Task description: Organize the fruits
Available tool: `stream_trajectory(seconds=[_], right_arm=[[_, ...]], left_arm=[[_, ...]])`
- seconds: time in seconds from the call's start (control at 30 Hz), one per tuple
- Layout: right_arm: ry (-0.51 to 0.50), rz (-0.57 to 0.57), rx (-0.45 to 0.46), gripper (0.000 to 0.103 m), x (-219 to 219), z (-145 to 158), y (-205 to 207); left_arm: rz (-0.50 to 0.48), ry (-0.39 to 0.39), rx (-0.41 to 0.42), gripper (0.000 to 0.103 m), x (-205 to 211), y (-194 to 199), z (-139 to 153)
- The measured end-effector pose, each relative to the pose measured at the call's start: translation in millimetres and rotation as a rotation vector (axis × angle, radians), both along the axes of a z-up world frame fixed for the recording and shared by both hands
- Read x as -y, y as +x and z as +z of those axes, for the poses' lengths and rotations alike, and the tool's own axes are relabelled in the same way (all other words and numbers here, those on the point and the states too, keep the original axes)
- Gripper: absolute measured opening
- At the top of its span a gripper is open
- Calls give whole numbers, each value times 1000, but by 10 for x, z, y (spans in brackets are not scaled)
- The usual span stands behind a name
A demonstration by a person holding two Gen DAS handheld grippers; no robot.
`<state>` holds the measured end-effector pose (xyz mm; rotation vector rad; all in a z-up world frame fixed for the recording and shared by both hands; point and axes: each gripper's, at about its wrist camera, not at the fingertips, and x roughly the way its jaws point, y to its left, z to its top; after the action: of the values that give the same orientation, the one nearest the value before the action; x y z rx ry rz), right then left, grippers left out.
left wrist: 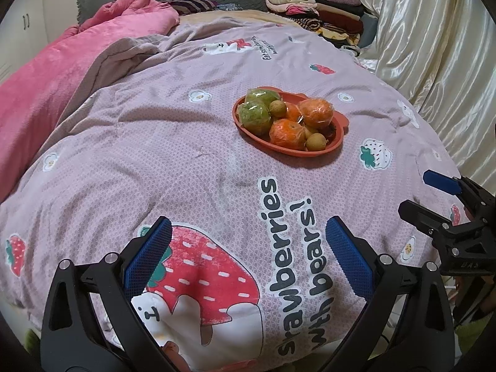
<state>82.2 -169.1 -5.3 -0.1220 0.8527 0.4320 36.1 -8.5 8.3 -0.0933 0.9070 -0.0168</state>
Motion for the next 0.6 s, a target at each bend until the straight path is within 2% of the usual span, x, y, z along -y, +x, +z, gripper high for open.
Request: stream_trajectory(seconds=[0.2,0.47,0.6], right_arm=[[0,-9,3,98,25,6,8],[-11,-37,14,98,126,7,49],[-21,-56,20,98,188,-13,85]], left_arm=[[-2,-16,-2,93,5,-4,5],[31,71,-57,93,16,63,-84],[29,47,-49,93,-15,94,-80]])
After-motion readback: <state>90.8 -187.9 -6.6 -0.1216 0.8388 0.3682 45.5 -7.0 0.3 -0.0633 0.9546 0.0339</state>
